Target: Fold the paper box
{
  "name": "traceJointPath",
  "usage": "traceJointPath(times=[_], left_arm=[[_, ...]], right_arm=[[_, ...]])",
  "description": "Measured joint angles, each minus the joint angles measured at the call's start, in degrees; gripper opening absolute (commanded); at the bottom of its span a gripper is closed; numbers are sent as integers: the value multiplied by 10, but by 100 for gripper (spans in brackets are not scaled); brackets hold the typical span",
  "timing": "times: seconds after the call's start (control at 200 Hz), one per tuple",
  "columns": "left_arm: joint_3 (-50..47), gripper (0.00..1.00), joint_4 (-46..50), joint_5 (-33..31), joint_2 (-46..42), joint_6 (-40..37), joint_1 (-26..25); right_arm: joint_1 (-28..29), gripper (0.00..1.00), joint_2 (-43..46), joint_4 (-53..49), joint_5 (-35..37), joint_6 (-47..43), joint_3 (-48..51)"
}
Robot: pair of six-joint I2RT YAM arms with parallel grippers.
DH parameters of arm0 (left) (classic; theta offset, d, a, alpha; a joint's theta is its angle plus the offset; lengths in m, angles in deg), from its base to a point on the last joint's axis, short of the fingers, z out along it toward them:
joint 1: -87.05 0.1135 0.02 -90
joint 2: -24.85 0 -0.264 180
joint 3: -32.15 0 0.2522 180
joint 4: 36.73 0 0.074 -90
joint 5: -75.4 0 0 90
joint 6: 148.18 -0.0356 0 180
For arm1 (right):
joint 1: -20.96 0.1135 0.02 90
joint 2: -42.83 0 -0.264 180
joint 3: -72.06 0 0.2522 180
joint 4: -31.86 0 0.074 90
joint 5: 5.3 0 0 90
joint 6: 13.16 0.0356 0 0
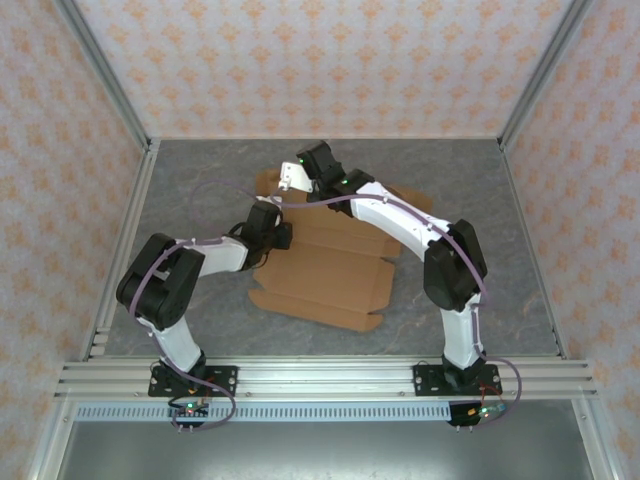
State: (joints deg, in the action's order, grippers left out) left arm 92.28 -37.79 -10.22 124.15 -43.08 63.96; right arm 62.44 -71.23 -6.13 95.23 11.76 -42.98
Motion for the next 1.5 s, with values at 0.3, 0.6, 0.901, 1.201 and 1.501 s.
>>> traceJointPath(times=[0.3,0.6,0.901,1.201,1.501], left_arm=[[-10,26,-8,-4,-8,0,-21],[4,28,-10,-21,18,-5,-36],[21,32,-12,-24,42,-13,-44],[31,37,-13,-45,61,-17,-58],[36,41,-12,-49,61,-17,-58]], right_arm=[[0,0,-23,0,15,13,-11],[0,0,-25,0,19,19,-12],[0,0,-25,-2,21,23,-15],[0,0,-25,-2,22,25,-15],[0,0,-25,-2,26,26,-15]])
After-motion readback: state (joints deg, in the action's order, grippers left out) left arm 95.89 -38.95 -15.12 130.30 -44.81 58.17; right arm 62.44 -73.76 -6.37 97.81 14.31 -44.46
